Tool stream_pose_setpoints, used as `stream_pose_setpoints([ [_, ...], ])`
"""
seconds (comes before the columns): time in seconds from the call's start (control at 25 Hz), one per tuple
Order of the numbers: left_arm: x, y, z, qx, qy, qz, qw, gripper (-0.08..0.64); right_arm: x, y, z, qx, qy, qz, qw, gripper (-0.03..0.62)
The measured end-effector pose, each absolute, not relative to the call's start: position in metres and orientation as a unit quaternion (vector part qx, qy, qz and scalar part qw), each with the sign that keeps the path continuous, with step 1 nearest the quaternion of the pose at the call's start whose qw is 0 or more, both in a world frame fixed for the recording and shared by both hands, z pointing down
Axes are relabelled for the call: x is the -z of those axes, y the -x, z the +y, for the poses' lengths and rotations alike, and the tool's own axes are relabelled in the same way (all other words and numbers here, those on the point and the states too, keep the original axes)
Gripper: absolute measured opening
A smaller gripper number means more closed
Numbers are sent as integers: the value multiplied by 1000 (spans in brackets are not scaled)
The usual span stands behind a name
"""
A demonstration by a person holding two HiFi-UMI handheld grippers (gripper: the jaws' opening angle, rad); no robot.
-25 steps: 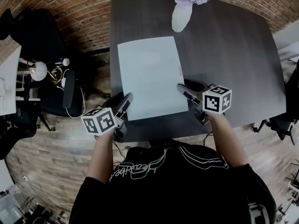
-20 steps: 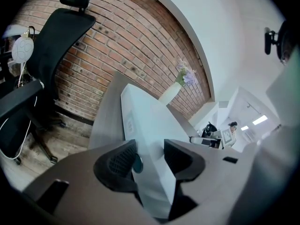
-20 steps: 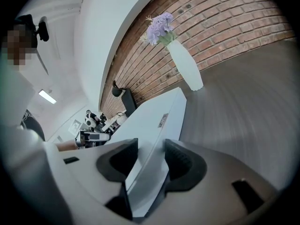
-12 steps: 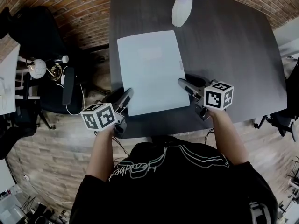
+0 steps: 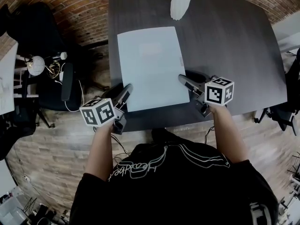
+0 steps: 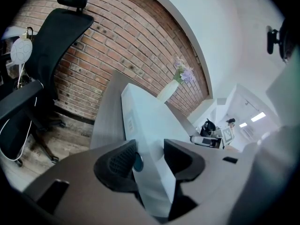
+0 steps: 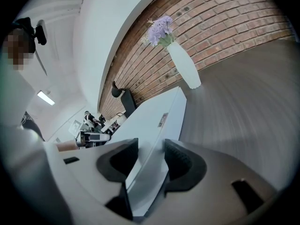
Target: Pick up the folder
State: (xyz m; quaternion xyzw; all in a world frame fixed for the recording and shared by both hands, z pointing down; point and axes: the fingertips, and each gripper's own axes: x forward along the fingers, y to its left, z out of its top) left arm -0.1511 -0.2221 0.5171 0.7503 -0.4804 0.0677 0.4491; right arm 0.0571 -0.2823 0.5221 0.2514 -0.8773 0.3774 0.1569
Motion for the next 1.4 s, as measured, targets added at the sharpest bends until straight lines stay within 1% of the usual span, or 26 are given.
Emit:
stream_pose_setpoints([
  [1.08, -517, 130, -91, -85, -755, -466, 452, 184, -522, -83, -140, -388, -282, -866, 139, 156],
  [1.4, -518, 120, -45, -90, -754, -467, 453, 184, -523, -93, -91, -390, -292, -861, 146, 155],
])
